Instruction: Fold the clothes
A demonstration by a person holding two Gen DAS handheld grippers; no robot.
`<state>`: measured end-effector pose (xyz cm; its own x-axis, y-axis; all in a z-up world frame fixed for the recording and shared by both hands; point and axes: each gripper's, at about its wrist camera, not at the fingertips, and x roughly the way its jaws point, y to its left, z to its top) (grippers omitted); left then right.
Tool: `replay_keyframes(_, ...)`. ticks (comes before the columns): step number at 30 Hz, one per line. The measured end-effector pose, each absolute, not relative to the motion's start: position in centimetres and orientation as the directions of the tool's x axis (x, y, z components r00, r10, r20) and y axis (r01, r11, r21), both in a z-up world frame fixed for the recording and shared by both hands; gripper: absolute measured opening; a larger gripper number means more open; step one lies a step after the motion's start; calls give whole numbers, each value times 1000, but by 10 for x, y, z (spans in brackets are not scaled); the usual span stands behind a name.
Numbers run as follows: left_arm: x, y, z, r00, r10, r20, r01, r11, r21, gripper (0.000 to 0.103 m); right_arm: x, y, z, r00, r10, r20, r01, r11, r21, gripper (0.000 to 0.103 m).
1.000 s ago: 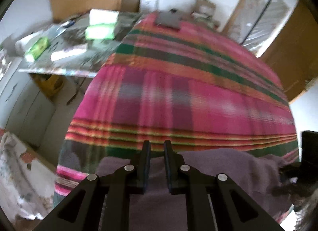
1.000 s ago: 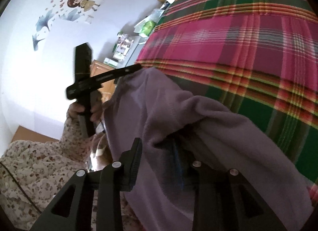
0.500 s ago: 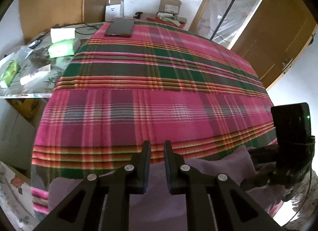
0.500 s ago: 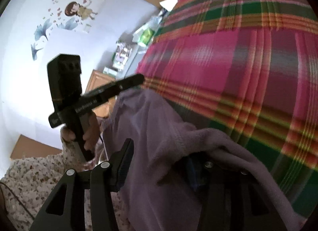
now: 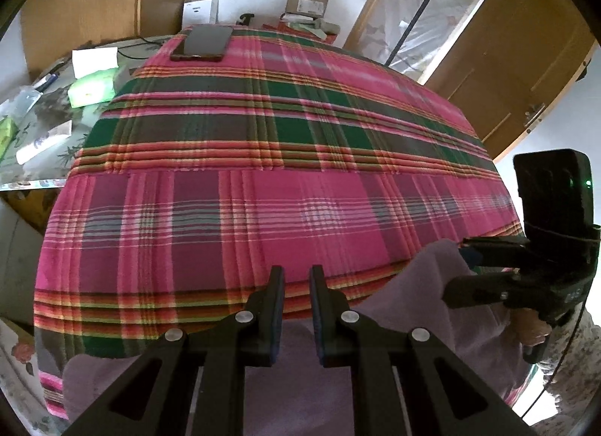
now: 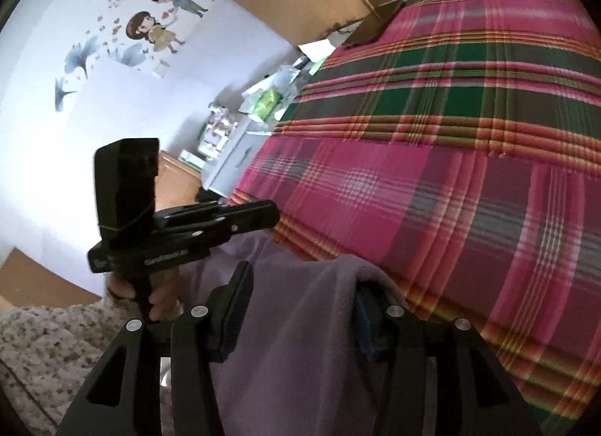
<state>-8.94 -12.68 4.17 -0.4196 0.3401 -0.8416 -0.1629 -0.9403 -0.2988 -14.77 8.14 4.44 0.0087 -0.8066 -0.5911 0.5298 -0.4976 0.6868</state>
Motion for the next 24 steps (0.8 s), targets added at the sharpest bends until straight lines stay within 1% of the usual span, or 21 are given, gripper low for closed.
replay_keyframes(6, -90, -115, 39, -404, 353, -844, -196, -934, -297, 13, -158, 72, 30, -8, -757, -654, 515, -564, 646, 49)
replay_keyframes(10, -92, -110, 39, -397, 356, -846, -204, -933, -296, 13, -157, 64, 31, 2, -712, -702, 558, -582, 592, 50)
replay_keyframes(14, -91, -99, 41, -377, 370, -849, -251, -923, -291, 13, -151, 64, 39, 2, -678, -735, 595, -590, 545, 50)
replay_keyframes(16, -90, -91, 43, -368, 378, -850, -281, -916, -286, 13, -146, 73, 48, -35, -661, -749, 616, -605, 505, 50)
replay_keyframes(19, -93, -81, 43, -329, 436, -838, -325, -885, -333, 14, -138, 98, 60, -94, -659, -746, 611, -630, 479, 50)
replay_keyframes(21, -96, -74, 41, -299, 464, -834, -349, -867, -357, 20, -133, 121, 67, -150, -651, -744, 592, -662, 460, 50)
replay_keyframes(24, -100, -63, 36, -260, 471, -843, -373, -854, -363, 20, -123, 148, 70, -198, -625, -755, 568, -701, 431, 50)
